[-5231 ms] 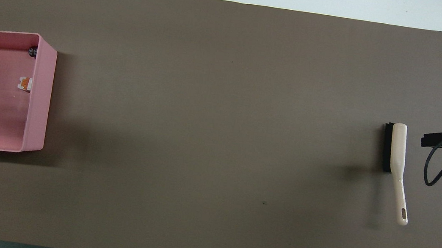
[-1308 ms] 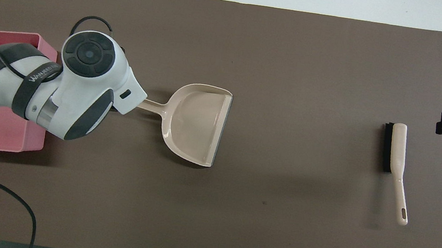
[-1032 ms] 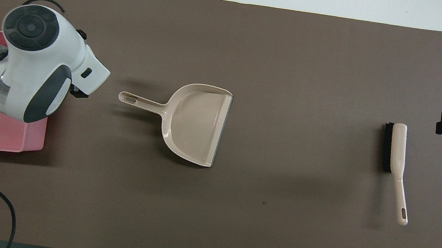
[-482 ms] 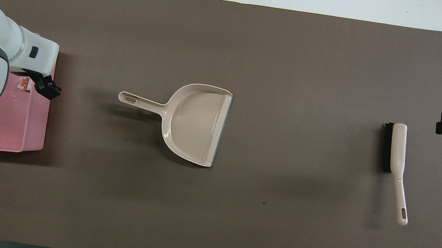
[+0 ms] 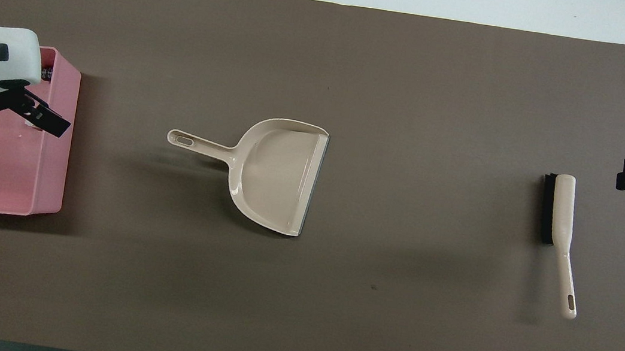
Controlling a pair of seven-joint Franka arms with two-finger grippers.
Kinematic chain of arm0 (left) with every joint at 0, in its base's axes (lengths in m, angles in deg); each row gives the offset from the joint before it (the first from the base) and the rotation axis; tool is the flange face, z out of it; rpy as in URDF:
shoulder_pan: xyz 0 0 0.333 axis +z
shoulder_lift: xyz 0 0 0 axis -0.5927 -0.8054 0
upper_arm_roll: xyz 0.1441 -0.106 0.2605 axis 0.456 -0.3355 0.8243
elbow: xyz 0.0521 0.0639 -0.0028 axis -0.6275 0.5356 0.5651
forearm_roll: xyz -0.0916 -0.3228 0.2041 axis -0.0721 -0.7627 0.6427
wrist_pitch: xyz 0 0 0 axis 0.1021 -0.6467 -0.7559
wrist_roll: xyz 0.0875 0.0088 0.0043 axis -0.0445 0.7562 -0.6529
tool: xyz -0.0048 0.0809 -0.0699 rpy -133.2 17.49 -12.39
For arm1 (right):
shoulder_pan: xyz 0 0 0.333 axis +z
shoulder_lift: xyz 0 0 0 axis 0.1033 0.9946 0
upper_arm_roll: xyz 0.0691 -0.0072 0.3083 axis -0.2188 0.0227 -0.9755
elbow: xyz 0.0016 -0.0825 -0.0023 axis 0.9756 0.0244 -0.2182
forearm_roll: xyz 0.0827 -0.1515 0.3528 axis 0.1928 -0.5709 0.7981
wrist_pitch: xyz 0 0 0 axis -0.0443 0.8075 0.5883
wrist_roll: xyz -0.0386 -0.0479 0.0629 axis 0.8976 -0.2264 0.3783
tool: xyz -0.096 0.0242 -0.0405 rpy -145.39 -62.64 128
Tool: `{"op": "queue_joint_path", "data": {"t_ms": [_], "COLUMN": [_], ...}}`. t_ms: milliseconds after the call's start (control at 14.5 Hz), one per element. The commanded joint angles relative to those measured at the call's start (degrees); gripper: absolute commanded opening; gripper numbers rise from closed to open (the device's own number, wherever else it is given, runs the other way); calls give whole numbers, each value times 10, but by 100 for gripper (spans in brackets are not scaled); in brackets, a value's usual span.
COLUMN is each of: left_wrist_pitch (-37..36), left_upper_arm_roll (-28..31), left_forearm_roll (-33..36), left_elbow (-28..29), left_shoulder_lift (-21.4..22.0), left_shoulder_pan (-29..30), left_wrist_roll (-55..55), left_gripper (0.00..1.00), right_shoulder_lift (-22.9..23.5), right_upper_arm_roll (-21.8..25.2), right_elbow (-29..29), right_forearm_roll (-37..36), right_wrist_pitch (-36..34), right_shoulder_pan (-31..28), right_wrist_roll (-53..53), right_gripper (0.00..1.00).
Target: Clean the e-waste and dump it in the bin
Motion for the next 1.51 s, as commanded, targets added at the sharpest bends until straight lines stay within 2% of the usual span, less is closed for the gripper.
{"op": "queue_joint_path", "data": {"t_ms": [0,275,482,757,1170,1445], "left_wrist_pitch": [-65,-144,-173,-238,-228,-176], "left_upper_arm_roll": [0,5,8,7,3,2], "left_forearm_roll": [-11,-51,-74,-67,-36,-28], "left_elbow": [-55,-116,-147,-181,-160,-145], "left_shoulder_lift": [-1,-11,-18,-18,3,6], "left_shoulder_pan": [3,4,22,23,18,20], "left_wrist_roll": [-63,-141,-156,-227,-241,-234], "left_gripper": [99,99,99,99,99,99], "right_shoulder_lift": [0,0,0,0,0,0], "right_upper_arm_roll": [-5,-4,-4,-4,-4,-4], "right_elbow": [0,-1,0,0,0,0], "right_forearm_roll": [-3,-3,-3,-3,-3,-3], "right_wrist_pitch": [3,3,3,3,4,4], "right_shoulder_pan": [-3,-3,-3,-3,-3,-4], "right_wrist_roll": [-11,-12,-12,-12,-13,-13], "right_gripper": [100,100,100,100,100,100]}}
